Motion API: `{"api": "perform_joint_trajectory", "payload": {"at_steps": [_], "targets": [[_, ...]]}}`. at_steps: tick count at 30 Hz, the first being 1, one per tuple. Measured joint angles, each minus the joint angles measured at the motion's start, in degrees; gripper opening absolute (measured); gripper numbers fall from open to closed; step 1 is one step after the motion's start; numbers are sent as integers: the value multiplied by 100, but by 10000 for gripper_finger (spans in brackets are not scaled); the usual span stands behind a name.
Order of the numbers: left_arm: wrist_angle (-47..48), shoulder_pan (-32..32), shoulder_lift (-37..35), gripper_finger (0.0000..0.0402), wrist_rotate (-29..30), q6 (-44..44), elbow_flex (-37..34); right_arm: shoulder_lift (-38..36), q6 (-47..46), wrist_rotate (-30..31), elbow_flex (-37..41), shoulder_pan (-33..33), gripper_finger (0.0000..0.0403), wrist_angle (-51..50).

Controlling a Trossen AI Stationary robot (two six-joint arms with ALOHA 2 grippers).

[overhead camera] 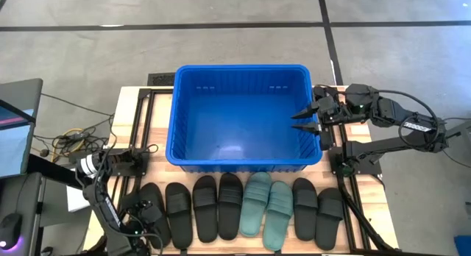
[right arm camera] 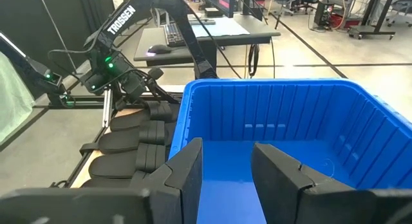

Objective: Pick and place slides into bin
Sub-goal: Put the black slide into the blue bin

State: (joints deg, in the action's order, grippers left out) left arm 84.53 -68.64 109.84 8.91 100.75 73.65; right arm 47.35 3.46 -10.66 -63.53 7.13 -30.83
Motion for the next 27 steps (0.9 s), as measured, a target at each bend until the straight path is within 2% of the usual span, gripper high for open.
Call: {"api": "perform_joint_trajectory", "payload": {"at_steps": [3, 7, 9, 17, 27], "targets": [[-5, 0, 0, 121, 0, 17, 0, 0, 7, 0, 0, 1, 120, 0], [32, 2, 0, 39, 7, 14, 0, 0, 93, 1, 0, 0, 120, 0], [68, 0, 0, 13, 9, 11, 0, 0, 97, 2, 0, 1, 120, 0], [555, 2, 0, 5, 21, 403, 213, 0, 107, 0, 0, 1, 120, 0], [542, 5, -39, 2, 28, 271, 923, 0, 105, 2, 0, 1, 120, -2]]}}
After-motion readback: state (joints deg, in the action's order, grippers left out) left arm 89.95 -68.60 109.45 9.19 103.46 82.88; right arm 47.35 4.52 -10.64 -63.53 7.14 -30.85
